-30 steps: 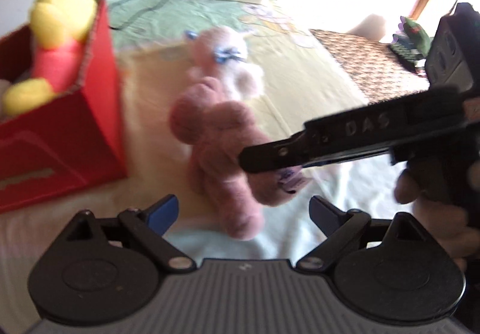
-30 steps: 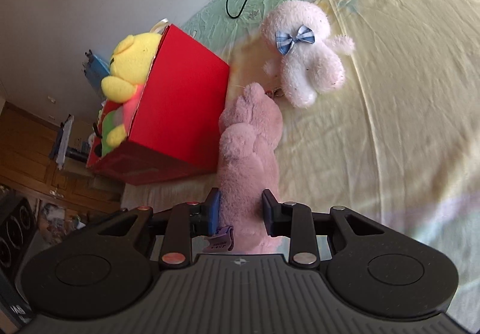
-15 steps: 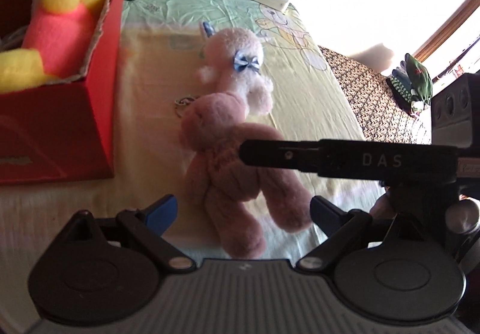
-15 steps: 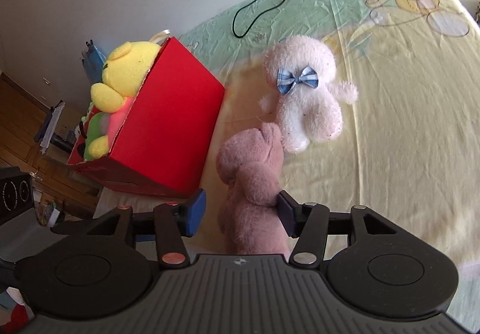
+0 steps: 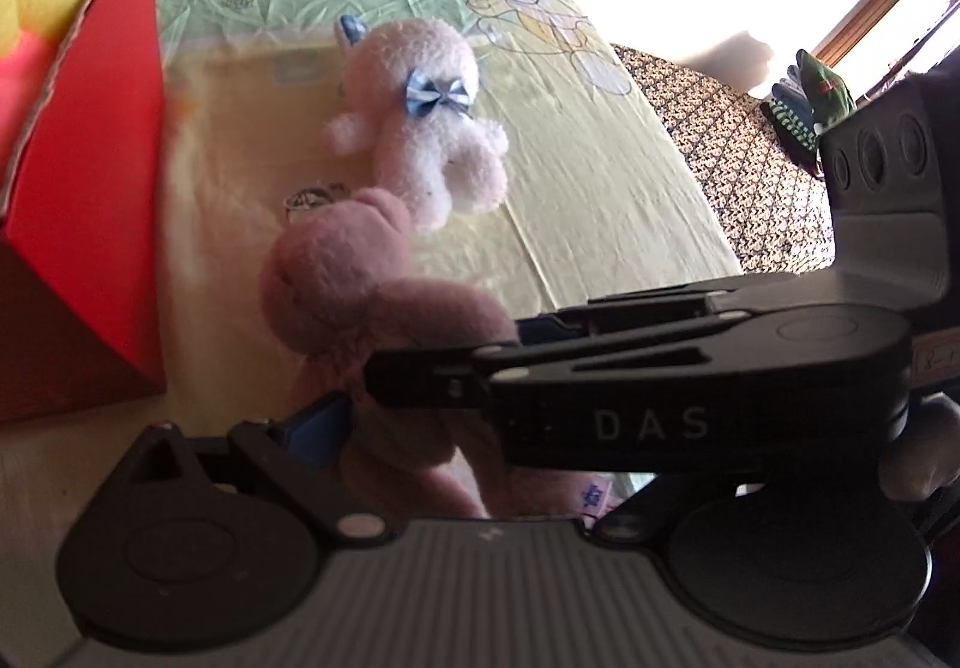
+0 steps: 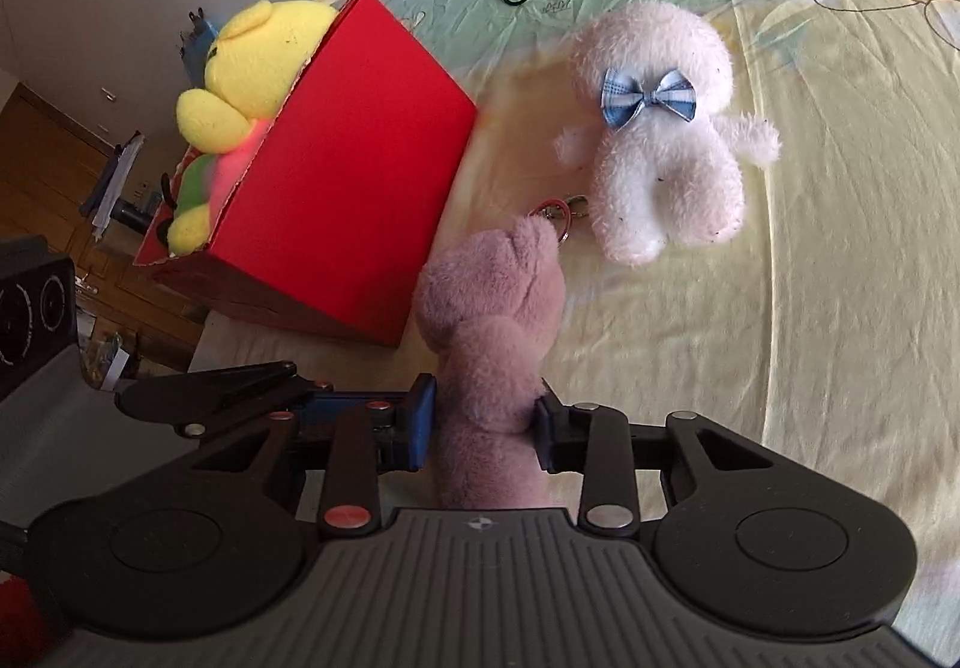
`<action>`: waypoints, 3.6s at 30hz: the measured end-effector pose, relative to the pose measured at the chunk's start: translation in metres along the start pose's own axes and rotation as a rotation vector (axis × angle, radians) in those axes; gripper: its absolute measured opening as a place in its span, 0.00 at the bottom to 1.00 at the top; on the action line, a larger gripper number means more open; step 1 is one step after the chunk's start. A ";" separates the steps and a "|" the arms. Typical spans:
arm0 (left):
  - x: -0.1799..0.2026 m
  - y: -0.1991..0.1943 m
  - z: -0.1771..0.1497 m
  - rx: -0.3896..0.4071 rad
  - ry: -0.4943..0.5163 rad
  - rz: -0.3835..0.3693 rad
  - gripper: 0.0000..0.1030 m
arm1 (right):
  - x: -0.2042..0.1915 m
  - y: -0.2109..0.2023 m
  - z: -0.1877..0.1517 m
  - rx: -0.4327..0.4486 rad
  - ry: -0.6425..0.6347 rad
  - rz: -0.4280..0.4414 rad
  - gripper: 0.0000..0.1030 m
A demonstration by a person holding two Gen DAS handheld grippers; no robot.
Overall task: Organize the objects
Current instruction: 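Grasp the pink plush bunny with the right tool and lift it, then carry the pink plush bunny over the red box and lower it in, then open the right tool and release the pink bunny into the box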
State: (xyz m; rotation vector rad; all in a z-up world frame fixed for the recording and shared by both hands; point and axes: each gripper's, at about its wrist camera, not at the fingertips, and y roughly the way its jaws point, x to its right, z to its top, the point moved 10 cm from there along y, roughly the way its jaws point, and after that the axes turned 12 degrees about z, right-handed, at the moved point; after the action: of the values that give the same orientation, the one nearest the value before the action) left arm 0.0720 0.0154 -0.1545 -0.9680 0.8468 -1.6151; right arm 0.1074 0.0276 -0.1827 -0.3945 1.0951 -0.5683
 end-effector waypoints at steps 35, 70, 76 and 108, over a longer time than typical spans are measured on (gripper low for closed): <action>-0.015 -0.150 0.010 0.384 0.190 -0.026 0.78 | -0.121 -0.055 0.010 0.422 -0.052 0.085 0.32; -0.215 -0.150 0.081 0.429 0.239 -0.021 0.73 | -0.182 0.109 0.116 0.614 -0.030 -0.075 0.20; -0.228 -0.148 0.080 0.415 0.183 -0.071 0.73 | -0.190 0.106 0.126 0.671 -0.081 -0.090 0.20; -0.233 -0.109 0.063 0.331 0.248 0.178 0.83 | -0.150 0.089 0.086 0.644 0.062 -0.085 0.21</action>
State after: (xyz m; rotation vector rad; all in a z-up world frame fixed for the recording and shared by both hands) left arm 0.1193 0.2626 -0.0727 -0.4544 0.7740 -1.6739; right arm 0.1555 0.1914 -0.0894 0.1404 0.8963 -0.9719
